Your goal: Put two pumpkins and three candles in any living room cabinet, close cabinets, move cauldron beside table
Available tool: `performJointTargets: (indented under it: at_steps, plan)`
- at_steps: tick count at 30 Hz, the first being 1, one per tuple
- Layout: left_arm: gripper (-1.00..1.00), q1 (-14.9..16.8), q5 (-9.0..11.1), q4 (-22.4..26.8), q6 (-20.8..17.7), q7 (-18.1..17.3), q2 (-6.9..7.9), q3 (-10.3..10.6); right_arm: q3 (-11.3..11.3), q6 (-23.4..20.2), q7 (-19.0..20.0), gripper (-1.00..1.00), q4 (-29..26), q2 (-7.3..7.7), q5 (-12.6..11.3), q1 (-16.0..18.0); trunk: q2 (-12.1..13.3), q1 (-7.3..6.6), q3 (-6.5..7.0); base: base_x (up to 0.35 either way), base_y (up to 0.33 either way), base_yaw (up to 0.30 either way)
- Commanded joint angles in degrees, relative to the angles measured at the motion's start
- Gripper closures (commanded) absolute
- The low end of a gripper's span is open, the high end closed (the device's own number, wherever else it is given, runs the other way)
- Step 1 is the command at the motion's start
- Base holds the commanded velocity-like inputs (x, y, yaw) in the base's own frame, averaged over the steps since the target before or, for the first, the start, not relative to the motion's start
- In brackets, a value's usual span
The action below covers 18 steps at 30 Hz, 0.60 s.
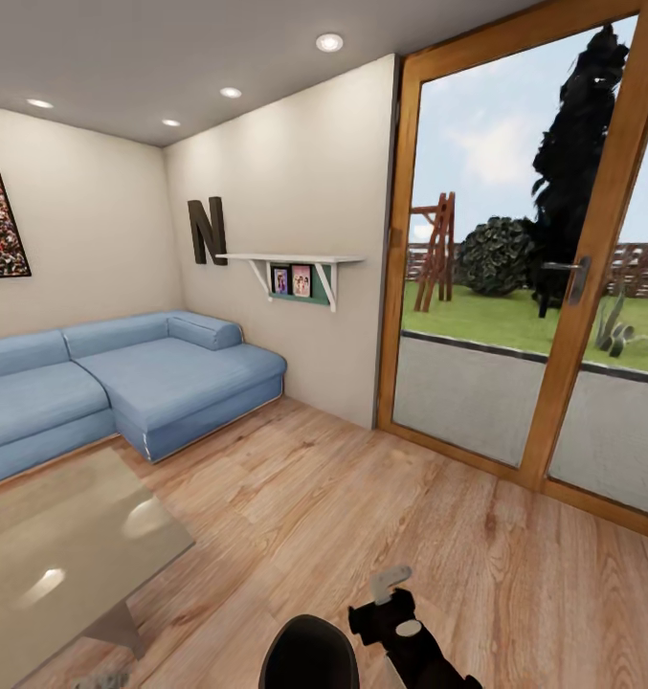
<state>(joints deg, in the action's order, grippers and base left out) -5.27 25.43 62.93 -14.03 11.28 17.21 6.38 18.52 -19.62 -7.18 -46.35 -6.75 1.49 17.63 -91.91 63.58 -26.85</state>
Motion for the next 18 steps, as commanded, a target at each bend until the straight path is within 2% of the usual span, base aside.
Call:
performJointTargets:
  at_steps: [1,4,6,7,10,13,18]
  plan:
    - [-1.0,0.0,0.6,2.5,-2.4,0.6,-0.1,0.2,-0.5,-0.4,1.1,-1.0,-0.2,0.04,0.2,0.0,0.0,0.01,-0.06,0.0,0.0,0.0]
    - [-1.0,0.2,0.6,5.6,-6.8,0.6,-0.97,0.2,-1.1,-0.7,2.5,-1.0,-0.4,0.06,0.2,0.0,0.0,0.01,-0.06,0.0,0.0,0.0]
    - [-1.0,0.4,0.4,6.7,-9.6,0.7,-3.06,0.3,-1.3,-1.5,3.0,-1.0,-0.4,0.04,0.2,0.1,0.0,0.01,-0.06,0.0,0.0,0.0]
    - [-1.0,0.5,0.4,7.2,-11.2,0.8,-4.55,0.5,-1.4,-2.0,3.2,-1.0,-0.6,0.02,0.2,0.1,0.0,0.01,-0.06,0.0,0.0,0.0]
    - [-1.0,0.8,0.4,7.9,-13.6,1.4,-6.26,0.6,-1.5,-2.5,3.4,-1.0,-1.0,0.05,0.2,0.1,-0.4,0.23,-0.24,0.0,0.0,0.0]
    - [-1.0,2.0,0.4,8.2,-15.7,1.8,-7.06,0.7,-1.7,-2.7,3.5,-1.0,-1.2,0.04,0.2,0.1,-1.7,0.89,-0.78,0.0,0.0,0.0]
    - [-1.0,3.6,0.5,8.5,-18.7,2.0,-7.43,0.7,-1.8,-2.8,3.6,-1.0,-1.3,-0.01,0.1,0.1,-1.7,0.89,-0.78,0.0,0.0,0.0]
